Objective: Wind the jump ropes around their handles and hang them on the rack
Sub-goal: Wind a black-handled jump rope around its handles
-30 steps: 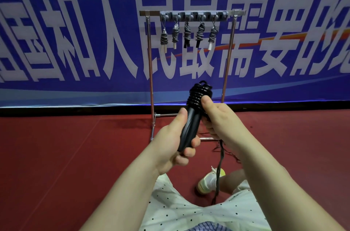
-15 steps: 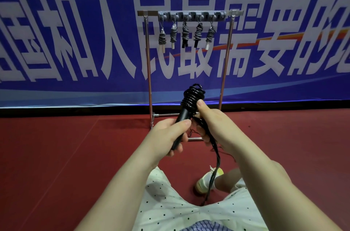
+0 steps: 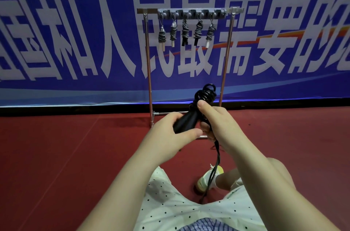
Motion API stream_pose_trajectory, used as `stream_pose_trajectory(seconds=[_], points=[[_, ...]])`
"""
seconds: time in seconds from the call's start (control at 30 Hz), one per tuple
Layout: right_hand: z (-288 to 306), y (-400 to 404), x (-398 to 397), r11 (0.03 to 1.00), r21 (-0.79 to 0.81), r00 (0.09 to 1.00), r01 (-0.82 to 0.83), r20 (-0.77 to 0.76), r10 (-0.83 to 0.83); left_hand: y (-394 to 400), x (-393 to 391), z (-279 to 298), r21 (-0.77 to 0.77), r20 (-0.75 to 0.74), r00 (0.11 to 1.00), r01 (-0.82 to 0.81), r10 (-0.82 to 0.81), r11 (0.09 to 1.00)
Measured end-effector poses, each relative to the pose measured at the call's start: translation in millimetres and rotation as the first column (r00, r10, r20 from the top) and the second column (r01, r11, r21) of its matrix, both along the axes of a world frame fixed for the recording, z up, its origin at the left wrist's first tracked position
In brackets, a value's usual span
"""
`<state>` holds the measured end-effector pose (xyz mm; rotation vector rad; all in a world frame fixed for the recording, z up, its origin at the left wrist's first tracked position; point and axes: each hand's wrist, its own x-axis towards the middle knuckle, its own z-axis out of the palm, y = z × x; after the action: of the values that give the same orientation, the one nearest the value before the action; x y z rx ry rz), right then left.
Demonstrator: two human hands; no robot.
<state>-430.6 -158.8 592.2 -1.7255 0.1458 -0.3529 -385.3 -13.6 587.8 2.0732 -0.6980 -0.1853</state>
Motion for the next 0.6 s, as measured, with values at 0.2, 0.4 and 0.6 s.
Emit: stream_pose_trajectory(seconds=[0.2,0.4,0.6], points=[[-3.7,3.1,-0.4,0.884,0.467,0.995,-0.004,0.089,-0.042,-3.1,-17.2,-0.4,-0.453,-0.670,0.553,0.222,-0.495,0.863],[-4.3,2.0,-1.2,0.894,0.425,0.980,-0.143,0.186,0.069,-4.6,-16.4,-3.0,-0.572,-0.727,0.338,0.184,-0.598,0.800],[-8.5,-8.5,0.4,0.963,0.161,0.976,-0.215,0.078,0.205,0.6,-8.0,0.4,-0.468,-0.709,0.521,0.156,-0.475,0.870]])
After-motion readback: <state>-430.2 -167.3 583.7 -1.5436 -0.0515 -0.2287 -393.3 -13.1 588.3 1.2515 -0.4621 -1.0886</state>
